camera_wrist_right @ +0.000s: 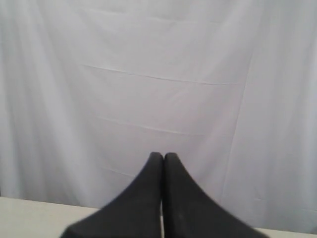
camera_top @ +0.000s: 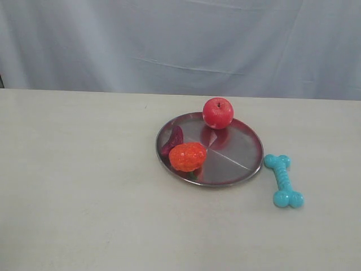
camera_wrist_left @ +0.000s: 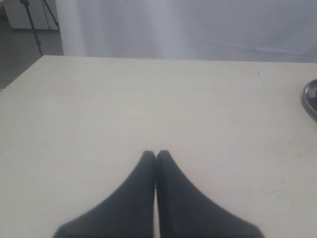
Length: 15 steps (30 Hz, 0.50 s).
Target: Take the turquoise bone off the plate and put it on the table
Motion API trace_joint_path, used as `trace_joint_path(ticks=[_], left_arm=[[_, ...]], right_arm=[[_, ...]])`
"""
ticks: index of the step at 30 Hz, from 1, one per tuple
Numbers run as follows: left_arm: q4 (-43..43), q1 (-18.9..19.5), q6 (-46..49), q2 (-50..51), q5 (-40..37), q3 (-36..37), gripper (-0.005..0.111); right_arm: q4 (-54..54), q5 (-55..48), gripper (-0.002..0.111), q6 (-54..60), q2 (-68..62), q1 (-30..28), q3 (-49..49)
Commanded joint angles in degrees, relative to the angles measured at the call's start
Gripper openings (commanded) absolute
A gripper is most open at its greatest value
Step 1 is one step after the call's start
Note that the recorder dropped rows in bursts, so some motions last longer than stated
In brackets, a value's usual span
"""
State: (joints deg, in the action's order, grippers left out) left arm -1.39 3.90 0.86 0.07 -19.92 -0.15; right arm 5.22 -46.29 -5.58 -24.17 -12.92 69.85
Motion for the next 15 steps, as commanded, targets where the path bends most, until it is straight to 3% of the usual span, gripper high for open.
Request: trace_joint_path(ticks=[1, 9, 15], left_arm=[[-0.08, -0.44, -0.24, -0.07, 0.31, 0.15, 0.0], [-0.08, -0.44, -0.24, -0.07, 0.31, 0.15, 0.0], [-0.08, -0.44, -0.24, -0.07, 0.31, 0.15, 0.0]], right_arm=[[-0.22, -1.59, 0.0, 0.42, 4.84, -0.19, -0.34], [-0.22, 2.76, 0.0, -0.46, 17.51, -0.19, -10.92], [-3.22, -2.32, 0.0, -0.67, 24.17, -0.19, -18.81]])
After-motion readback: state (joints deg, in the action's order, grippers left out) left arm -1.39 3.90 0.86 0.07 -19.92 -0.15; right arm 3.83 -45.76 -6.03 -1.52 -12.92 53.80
